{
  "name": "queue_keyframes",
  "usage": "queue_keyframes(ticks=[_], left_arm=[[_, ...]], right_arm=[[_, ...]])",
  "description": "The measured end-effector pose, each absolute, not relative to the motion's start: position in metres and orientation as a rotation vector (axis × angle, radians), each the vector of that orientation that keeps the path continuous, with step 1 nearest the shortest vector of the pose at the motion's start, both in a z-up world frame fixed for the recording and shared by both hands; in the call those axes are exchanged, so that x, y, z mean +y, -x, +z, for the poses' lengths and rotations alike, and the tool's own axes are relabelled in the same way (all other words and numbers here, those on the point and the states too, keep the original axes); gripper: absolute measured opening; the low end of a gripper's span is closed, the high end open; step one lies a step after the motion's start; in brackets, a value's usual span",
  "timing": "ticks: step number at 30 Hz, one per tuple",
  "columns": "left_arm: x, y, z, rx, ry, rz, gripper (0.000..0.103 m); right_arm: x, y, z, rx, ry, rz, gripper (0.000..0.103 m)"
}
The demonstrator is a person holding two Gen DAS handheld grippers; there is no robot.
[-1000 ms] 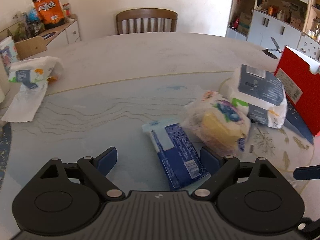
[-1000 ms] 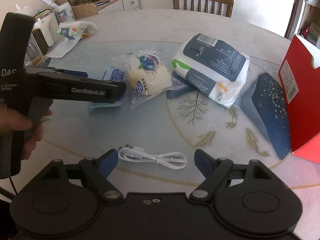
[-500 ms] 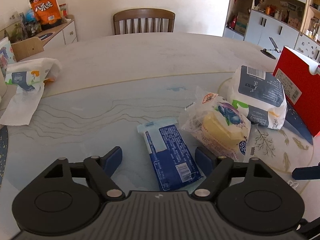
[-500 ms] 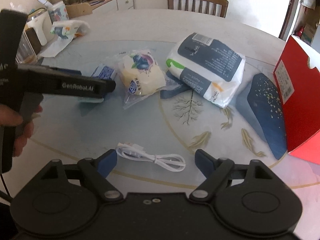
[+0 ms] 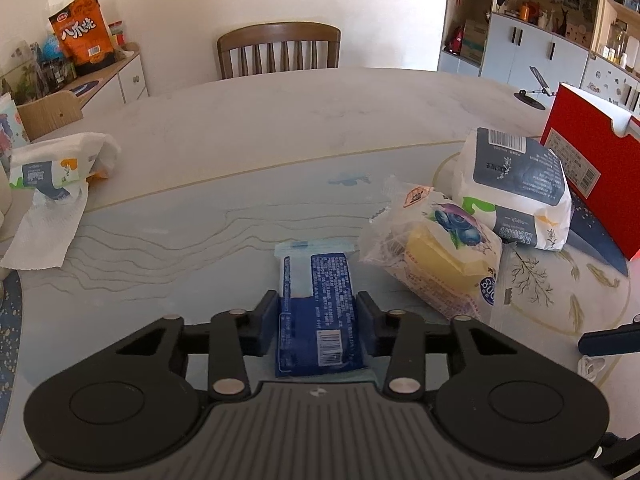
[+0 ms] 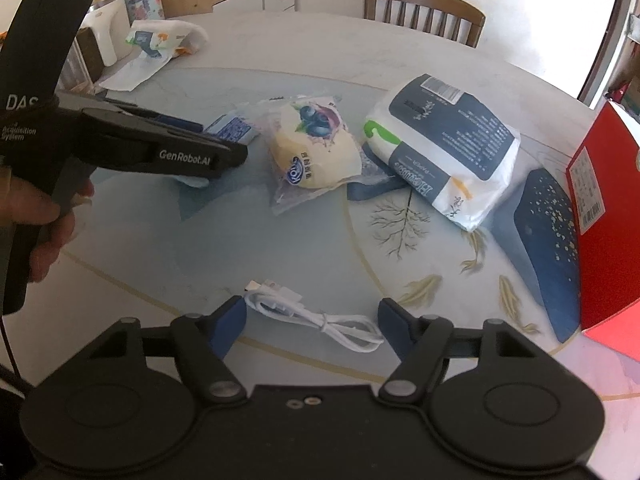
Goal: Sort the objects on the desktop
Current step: 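Grasp the blue biscuit pack with left tool while right tool grasps the white cable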
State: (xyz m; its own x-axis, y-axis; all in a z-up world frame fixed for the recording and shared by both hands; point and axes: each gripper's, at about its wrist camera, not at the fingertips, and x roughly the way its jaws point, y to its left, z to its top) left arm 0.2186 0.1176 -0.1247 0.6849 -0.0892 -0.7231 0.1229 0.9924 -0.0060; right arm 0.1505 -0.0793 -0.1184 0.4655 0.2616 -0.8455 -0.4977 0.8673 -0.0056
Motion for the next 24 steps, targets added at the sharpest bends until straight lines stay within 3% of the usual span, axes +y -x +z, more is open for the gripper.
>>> queue_keyframes(ticks=[24], left_arm=[[0.119,-0.188,-0.113,0.798,0.013,-0.149,0.036]], right_arm=[[-0.106,-0.145,-0.098,0.952,0.215,0.441,0.07]])
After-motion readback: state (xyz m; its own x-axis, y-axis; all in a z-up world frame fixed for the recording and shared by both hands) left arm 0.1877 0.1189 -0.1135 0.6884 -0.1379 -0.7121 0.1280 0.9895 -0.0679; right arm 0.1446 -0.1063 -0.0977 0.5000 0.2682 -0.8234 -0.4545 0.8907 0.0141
